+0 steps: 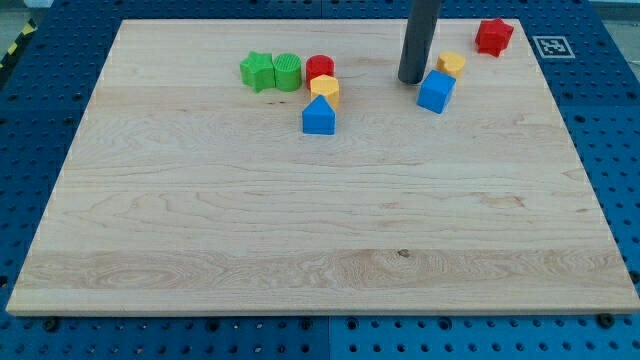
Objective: Move the blue cube towards the center right
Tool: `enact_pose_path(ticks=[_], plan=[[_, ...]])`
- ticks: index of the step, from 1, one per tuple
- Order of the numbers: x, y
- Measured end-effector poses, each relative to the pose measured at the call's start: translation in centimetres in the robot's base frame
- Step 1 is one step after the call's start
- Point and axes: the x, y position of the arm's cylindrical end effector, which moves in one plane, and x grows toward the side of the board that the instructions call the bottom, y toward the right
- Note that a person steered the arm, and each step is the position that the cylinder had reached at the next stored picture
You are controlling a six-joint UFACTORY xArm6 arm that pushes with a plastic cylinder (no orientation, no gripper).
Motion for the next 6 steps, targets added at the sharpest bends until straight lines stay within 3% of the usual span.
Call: enact_pose_path(ticks=[3,6], plan=[[3.3,1.3],[4.0,3.2]])
